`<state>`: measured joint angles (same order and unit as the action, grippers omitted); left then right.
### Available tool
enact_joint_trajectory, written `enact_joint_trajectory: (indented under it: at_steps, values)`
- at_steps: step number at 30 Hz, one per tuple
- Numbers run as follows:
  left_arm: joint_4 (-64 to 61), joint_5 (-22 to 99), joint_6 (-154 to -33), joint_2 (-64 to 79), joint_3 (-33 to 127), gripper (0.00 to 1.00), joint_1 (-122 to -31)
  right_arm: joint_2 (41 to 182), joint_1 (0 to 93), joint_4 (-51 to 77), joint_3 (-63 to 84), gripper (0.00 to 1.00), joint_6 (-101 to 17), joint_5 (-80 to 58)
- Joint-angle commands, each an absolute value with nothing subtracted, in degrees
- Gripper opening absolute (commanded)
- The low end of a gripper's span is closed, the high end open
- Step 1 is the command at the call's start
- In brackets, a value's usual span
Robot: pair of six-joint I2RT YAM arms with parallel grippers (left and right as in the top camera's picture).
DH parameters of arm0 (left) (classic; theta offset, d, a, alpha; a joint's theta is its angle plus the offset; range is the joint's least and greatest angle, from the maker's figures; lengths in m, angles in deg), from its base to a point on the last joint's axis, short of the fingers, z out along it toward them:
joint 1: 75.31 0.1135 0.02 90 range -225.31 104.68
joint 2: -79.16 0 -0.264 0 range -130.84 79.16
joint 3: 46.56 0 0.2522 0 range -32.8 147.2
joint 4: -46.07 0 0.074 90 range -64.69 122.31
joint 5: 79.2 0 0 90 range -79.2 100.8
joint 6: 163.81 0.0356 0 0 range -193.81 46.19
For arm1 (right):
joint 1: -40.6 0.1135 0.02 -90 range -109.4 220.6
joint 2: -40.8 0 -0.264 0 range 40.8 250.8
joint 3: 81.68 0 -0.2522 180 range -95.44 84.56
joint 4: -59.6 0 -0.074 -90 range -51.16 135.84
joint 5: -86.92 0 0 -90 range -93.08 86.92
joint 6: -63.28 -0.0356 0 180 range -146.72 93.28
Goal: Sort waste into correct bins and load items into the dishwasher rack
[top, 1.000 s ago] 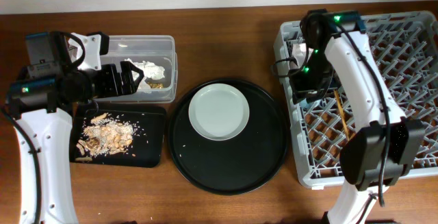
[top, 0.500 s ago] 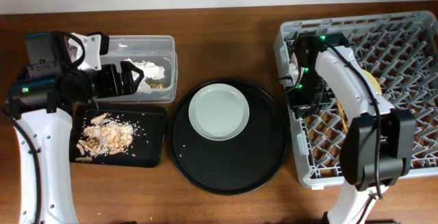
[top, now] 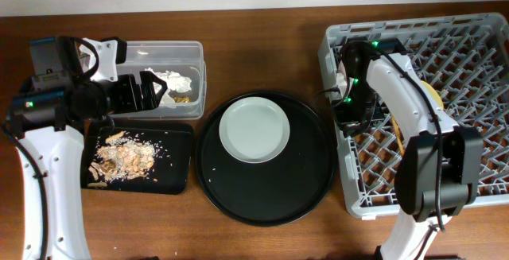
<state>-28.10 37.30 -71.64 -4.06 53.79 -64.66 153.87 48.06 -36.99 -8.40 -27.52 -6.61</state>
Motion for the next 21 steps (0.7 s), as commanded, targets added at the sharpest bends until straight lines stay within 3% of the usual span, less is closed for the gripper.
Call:
enact_joint_trajectory:
  at_steps: [1,3,8,14,16,19,20,21]
  values:
    - [-28.0,37.3,-71.2,-3.4,54.7,0.99,-64.4,153.7,48.8,-37.3,-8.2,0.21,-23.6,-5.2]
    - [-28.0,37.3,-71.1,-3.4,54.7,0.99,-64.4,153.7,48.7,-38.3,-10.4,0.26,-23.6,-3.8]
    - [-28.0,37.3,-71.2,-3.4,54.7,0.99,-64.4,153.7,48.9,-45.4,-23.2,0.28,-23.8,-5.6]
    - [-28.0,37.3,-71.2,-3.4,54.7,0.99,-64.4,153.7,49.3,-49.8,-30.5,0.36,-19.1,-26.5]
    - [-28.0,37.3,-71.1,-3.4,54.7,0.99,-64.4,153.7,50.1,-48.2,-29.4,0.52,-19.1,-29.2]
    - [-28.0,37.3,-71.1,-3.4,54.7,0.99,-64.4,153.7,51.6,-45.1,-28.1,0.92,-20.3,-33.1]
    - [-28.0,37.3,-71.1,-3.4,54.7,0.99,-64.4,153.7,52.3,-43.6,-27.4,1.00,-20.3,-34.8]
    - [-28.0,37.3,-71.2,-3.4,54.7,0.99,-64.4,153.7,53.1,-41.7,-26.5,0.99,-20.3,-36.2]
